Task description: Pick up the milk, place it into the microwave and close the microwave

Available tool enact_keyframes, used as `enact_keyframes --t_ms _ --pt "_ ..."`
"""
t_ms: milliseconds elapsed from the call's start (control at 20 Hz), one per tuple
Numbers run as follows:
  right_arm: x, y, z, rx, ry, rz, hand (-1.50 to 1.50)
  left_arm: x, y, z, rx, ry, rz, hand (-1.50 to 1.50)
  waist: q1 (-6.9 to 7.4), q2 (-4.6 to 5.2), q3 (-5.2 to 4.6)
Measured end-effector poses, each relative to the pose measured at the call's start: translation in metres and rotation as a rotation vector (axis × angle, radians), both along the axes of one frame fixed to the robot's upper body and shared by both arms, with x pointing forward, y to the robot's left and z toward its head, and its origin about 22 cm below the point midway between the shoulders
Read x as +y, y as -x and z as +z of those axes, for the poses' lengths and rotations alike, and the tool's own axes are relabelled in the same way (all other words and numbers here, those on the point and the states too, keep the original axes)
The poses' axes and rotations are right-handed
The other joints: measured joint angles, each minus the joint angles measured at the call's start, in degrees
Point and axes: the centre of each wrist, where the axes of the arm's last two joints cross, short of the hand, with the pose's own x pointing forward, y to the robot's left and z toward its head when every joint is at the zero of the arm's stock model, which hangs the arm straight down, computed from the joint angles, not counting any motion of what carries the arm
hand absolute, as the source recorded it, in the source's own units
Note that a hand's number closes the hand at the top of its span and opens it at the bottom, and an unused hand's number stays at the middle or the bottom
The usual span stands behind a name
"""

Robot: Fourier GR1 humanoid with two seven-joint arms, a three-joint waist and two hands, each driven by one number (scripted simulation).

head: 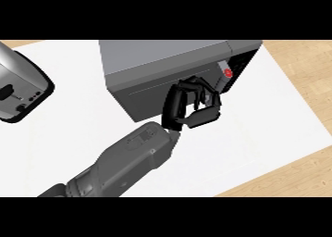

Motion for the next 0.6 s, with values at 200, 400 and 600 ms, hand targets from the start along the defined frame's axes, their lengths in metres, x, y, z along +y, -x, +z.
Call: enact_keyframes --t_ms 200,400,600 --pt "0.0009 -0.0014 0.0057 -0.012 0.004 0.037 -1.5 -0.0009 0.0001 0.0 -0.009 0.005 -0.006 1.5 0.16 0.14 0.01" --pt "0.0022 -0.002 0.0076 -0.004 0.004 0.078 -1.5 -0.0011 0.0 -0.0004 -0.018 0.01 -0.002 1.5 0.1 0.22 0.03" --pt "0.0023 -0.0029 0.0104 0.0 0.008 0.108 -1.5 -0.0017 -0.0001 -0.0007 -0.022 0.012 -0.002 1.5 0.14 0.25 0.05"
